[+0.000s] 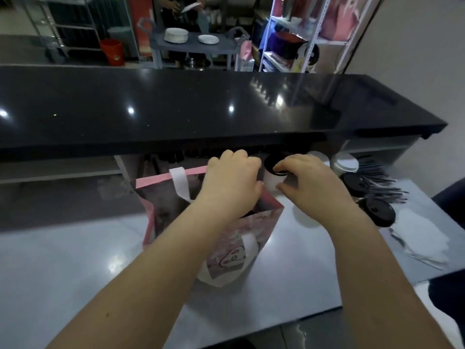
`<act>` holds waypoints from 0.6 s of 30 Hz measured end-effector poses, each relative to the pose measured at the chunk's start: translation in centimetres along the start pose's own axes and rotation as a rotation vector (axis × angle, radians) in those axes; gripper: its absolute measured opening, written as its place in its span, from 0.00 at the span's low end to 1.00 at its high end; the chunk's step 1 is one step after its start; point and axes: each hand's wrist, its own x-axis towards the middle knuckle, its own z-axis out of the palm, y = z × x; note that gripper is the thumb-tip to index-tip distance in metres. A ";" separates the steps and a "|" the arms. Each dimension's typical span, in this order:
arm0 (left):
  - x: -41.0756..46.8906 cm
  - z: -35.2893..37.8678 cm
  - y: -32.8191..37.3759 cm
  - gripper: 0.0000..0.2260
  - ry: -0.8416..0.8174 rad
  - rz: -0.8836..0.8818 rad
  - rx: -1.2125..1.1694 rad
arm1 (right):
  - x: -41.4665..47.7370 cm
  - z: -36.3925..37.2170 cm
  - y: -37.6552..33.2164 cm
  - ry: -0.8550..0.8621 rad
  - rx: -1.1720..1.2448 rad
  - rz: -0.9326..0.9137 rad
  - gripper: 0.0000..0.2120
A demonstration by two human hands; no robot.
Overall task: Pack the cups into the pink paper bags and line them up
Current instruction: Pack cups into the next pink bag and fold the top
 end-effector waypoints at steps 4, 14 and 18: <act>1.6 2.3 4.8 0.13 -0.008 0.023 -0.064 | -3.3 -0.8 3.9 0.074 -0.003 0.157 0.13; 4.7 9.0 15.7 0.14 -0.140 0.111 -0.200 | -12.2 -1.9 13.3 0.040 0.030 0.473 0.15; 7.1 12.3 19.5 0.14 -0.213 0.120 -0.227 | -13.2 -1.4 18.1 0.037 0.088 0.501 0.15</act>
